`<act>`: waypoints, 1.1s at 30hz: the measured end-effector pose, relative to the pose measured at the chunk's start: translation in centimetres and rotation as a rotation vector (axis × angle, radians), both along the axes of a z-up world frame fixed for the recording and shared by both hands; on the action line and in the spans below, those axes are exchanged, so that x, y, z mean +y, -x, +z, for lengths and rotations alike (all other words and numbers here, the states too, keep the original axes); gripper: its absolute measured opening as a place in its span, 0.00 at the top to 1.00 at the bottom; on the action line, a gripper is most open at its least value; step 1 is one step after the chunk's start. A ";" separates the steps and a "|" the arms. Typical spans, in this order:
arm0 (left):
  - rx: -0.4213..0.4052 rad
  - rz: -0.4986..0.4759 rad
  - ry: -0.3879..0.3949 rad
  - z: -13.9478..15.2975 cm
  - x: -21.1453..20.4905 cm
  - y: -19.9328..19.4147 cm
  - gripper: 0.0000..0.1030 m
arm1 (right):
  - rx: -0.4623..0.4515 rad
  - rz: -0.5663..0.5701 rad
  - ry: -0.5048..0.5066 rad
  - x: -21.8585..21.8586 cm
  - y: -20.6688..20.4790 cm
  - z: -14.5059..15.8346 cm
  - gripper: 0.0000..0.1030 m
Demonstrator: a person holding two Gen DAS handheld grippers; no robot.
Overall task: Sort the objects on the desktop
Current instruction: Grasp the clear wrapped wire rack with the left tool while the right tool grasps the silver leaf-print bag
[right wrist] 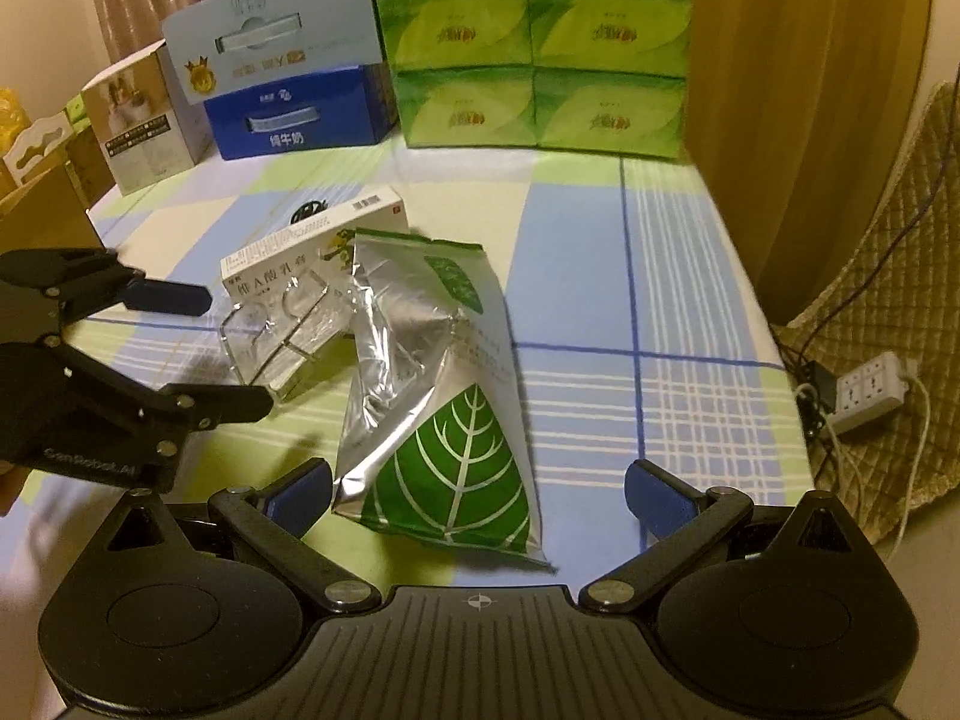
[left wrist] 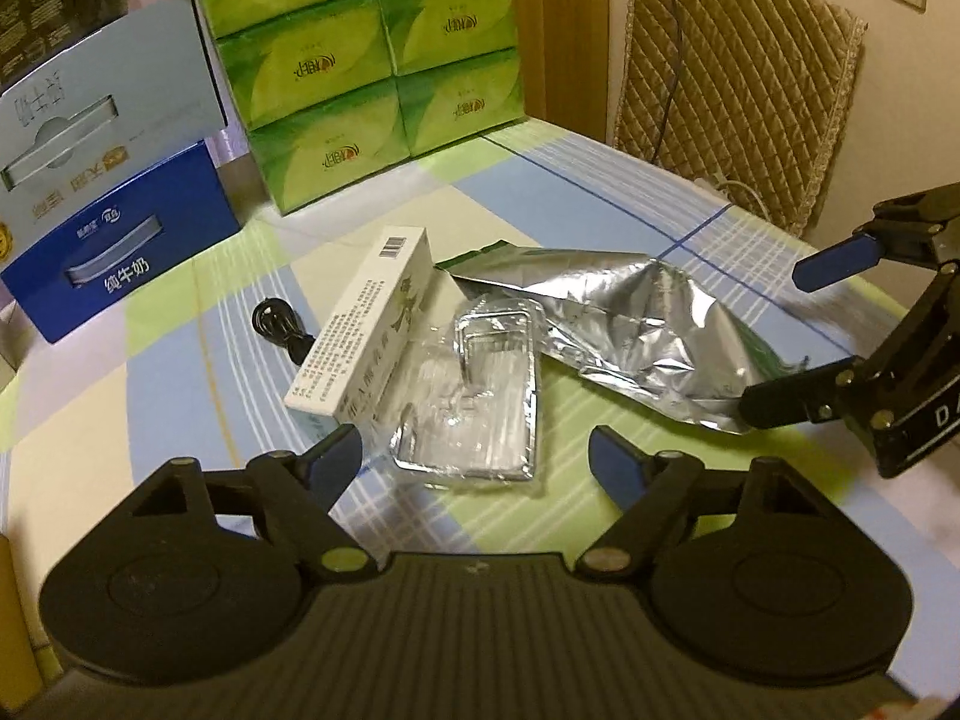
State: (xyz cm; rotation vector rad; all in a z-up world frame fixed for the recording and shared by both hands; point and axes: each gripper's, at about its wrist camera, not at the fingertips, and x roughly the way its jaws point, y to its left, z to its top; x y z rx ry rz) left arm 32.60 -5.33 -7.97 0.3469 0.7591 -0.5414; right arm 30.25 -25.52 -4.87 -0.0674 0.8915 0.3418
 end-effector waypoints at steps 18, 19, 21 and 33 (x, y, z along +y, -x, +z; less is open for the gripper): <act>0.097 0.091 0.025 -0.2 0.7 0.3 0.51 | 0.085 -0.017 -0.001 3.0 -2.7 -1.8 0.27; 0.108 0.100 0.032 -0.1 1.0 0.9 0.51 | 0.093 -0.031 -0.008 3.0 -2.4 -1.7 0.31; 0.117 0.125 0.030 0.1 1.5 2.4 0.51 | 0.117 -0.072 -0.032 2.7 -1.4 -1.3 0.35; 0.123 0.225 0.023 1.1 5.1 15.5 0.51 | 0.247 -0.182 -0.076 3.5 10.4 1.0 0.39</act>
